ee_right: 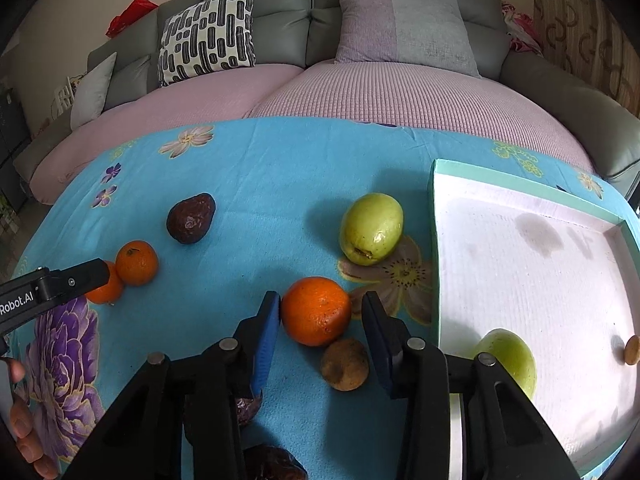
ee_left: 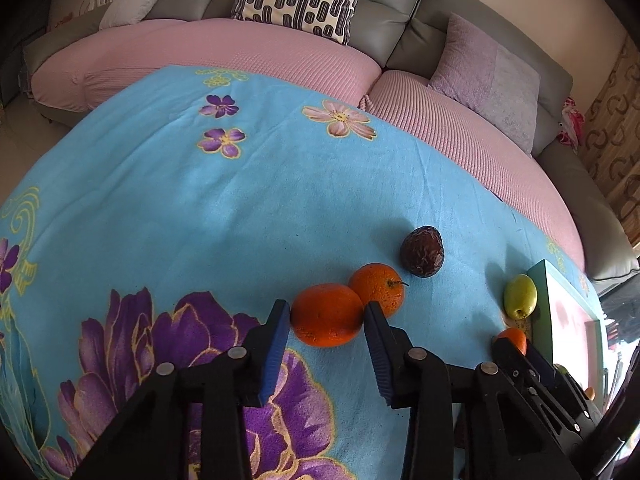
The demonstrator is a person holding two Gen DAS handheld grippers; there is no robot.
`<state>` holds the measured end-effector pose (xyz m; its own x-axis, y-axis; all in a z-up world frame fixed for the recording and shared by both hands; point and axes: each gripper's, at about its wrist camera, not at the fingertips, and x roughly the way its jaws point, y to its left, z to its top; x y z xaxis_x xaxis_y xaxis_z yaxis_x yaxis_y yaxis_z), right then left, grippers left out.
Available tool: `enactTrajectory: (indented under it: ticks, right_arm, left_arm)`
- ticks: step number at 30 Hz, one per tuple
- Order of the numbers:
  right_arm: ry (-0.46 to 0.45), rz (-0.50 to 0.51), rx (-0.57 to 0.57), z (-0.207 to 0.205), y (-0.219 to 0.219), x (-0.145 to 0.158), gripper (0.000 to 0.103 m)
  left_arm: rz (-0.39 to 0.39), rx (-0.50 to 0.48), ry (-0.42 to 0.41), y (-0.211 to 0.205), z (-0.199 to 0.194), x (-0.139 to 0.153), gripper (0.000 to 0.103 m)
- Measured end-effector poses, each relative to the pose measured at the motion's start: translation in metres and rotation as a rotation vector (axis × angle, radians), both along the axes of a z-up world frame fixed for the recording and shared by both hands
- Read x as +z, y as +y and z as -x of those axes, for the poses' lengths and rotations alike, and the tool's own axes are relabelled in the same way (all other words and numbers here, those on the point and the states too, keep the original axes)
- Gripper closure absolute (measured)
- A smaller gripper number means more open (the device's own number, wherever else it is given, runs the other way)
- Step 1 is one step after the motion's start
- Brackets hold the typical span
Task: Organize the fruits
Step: 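Grasp a tangerine with the left gripper while the right gripper grasps another tangerine, then carry both held tangerines over the white tray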
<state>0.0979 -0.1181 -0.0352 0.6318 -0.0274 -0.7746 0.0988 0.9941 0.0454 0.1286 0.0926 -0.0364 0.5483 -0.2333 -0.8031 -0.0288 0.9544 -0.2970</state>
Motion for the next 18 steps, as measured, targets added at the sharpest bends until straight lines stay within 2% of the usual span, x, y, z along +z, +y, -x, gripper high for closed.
enactTrajectory:
  ticks: [6,10,18]
  right_arm:
    - [-0.003,-0.007,0.001,0.001,0.0,0.0,0.066]
    - [-0.01,-0.018,0.003,0.004,0.0,0.003,0.067]
    - [-0.113,-0.046,-0.013,0.021,-0.01,0.039,0.067]
  left_arm:
    - [0.013,0.001,-0.018,0.001,0.002,0.005,0.065]
    - [0.022,-0.012,-0.074,-0.001,0.01,0.023,0.065]
    - [0.033,-0.052,-0.166,-0.01,0.022,0.058,0.065]
